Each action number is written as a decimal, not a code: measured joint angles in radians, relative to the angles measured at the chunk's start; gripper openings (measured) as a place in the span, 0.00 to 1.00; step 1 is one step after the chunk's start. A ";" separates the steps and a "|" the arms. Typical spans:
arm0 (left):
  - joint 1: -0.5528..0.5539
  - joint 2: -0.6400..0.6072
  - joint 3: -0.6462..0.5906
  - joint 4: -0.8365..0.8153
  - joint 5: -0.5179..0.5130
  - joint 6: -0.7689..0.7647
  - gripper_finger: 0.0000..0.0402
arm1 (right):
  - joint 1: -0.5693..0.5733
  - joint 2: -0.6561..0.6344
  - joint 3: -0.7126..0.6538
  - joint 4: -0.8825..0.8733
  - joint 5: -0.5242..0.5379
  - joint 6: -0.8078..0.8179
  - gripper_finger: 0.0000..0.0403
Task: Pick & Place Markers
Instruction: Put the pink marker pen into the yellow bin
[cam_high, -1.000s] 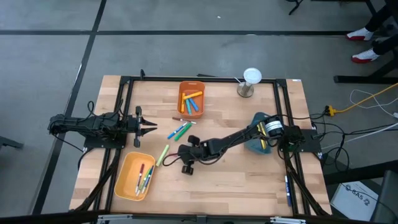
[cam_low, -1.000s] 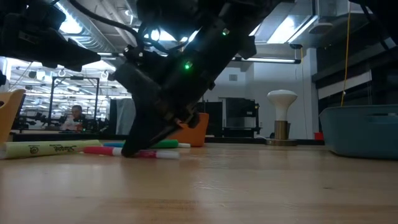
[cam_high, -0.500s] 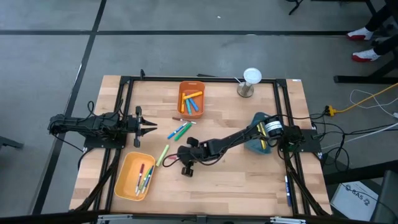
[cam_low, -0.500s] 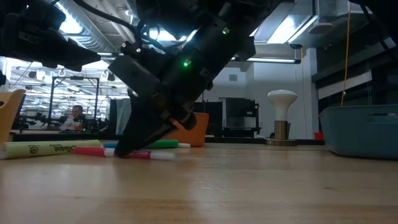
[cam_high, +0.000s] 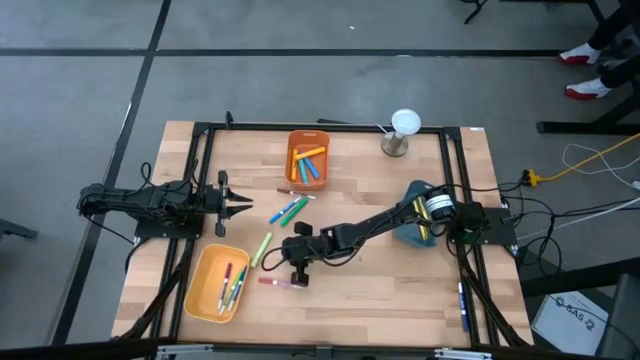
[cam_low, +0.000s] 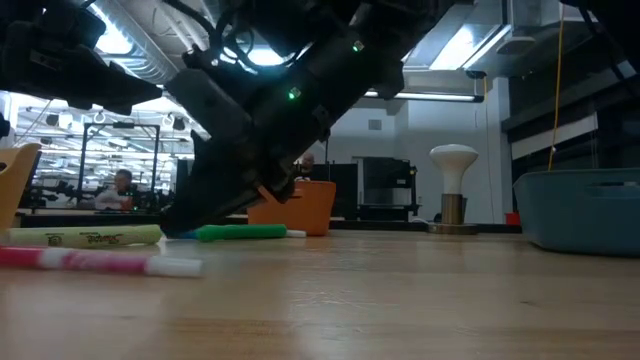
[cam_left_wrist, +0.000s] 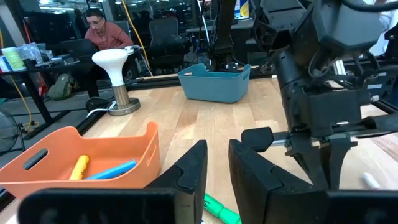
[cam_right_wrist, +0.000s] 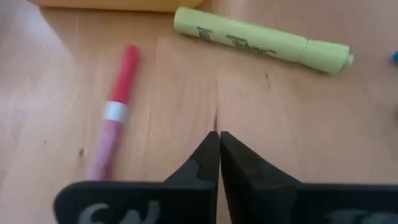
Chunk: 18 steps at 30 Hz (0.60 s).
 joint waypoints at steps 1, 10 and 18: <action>0.000 0.000 0.000 0.000 0.000 0.000 0.15 | -0.001 0.000 0.000 -0.001 0.000 0.004 0.04; 0.000 0.000 0.000 0.000 0.000 0.000 0.15 | -0.002 0.000 0.248 -0.361 -0.076 -0.003 0.06; 0.000 0.000 0.000 0.000 0.000 0.000 0.15 | 0.027 -0.002 0.399 -0.534 -0.089 -0.106 0.07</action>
